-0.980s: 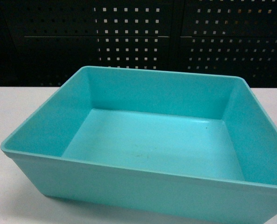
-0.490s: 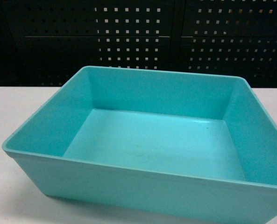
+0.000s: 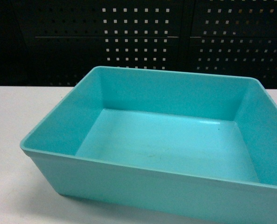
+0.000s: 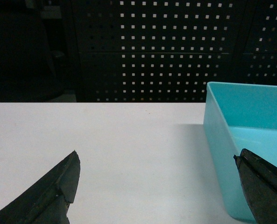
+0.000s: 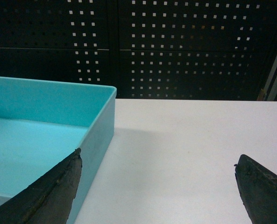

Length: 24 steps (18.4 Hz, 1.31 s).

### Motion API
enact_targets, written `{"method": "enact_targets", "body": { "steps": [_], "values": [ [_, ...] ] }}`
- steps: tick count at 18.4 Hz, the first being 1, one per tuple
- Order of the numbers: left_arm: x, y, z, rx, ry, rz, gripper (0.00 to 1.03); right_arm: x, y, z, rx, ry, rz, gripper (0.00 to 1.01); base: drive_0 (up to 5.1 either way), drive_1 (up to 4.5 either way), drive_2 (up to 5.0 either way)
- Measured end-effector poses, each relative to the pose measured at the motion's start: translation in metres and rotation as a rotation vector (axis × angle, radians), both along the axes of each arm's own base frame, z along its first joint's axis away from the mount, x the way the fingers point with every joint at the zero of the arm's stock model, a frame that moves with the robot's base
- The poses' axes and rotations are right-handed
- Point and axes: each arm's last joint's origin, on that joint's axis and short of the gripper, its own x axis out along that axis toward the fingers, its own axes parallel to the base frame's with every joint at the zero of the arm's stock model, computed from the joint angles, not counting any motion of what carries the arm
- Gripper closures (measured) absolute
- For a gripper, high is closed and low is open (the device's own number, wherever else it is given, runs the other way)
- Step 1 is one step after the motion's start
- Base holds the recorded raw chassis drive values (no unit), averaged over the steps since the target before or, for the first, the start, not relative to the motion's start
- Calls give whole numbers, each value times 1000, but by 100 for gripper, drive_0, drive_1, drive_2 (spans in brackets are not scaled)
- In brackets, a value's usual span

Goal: Stack blue boxes stably on right

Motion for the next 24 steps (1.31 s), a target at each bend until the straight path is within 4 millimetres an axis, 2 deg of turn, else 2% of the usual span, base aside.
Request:
{"method": "enact_targets", "body": {
  "steps": [3, 16, 24],
  "values": [
    [0, 0, 0, 0, 2, 3, 5, 0, 0, 0, 0, -2, 1, 3, -477, 249, 249],
    [0, 0, 0, 0, 1, 5, 5, 0, 0, 0, 2, 5, 7, 3, 0, 0, 0],
    [0, 0, 0, 0, 0, 5, 5, 4, -4, -9, 134, 123, 19, 3, 0, 0, 0]
  ]
}}
